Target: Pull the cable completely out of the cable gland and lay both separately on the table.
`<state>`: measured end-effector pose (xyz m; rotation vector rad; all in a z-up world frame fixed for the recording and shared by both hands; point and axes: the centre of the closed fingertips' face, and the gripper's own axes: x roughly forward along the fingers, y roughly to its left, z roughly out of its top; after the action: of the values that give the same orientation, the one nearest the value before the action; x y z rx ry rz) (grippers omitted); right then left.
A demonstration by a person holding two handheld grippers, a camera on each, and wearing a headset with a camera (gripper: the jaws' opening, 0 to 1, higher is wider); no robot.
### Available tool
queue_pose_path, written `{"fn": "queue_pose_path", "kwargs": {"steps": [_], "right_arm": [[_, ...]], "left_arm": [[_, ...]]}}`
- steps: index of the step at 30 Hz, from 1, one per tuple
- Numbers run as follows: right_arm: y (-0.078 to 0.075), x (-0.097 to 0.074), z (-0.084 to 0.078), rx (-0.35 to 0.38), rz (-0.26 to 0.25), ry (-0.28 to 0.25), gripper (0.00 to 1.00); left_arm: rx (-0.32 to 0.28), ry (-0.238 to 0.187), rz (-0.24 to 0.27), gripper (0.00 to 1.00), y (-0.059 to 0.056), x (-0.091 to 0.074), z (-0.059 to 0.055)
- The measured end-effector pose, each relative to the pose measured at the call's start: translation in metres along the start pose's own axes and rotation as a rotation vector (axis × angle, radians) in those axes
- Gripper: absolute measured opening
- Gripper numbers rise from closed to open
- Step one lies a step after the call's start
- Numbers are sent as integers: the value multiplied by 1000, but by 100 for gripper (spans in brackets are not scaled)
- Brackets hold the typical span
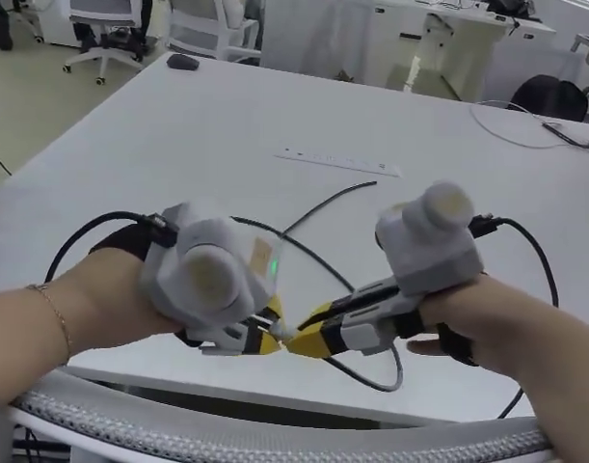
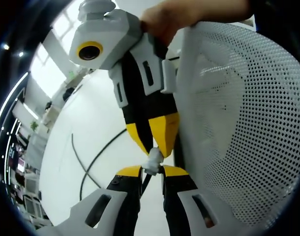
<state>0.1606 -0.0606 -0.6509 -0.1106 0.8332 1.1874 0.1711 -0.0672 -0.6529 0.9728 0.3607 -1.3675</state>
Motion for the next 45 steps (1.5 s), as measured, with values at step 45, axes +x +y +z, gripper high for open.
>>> {"fn": "queue_pose_path", "kwargs": {"steps": [45], "right_arm": [[-29, 2, 19, -581, -356, 128, 4]], "left_arm": [[-292, 31, 93, 14, 32, -8, -22]]}}
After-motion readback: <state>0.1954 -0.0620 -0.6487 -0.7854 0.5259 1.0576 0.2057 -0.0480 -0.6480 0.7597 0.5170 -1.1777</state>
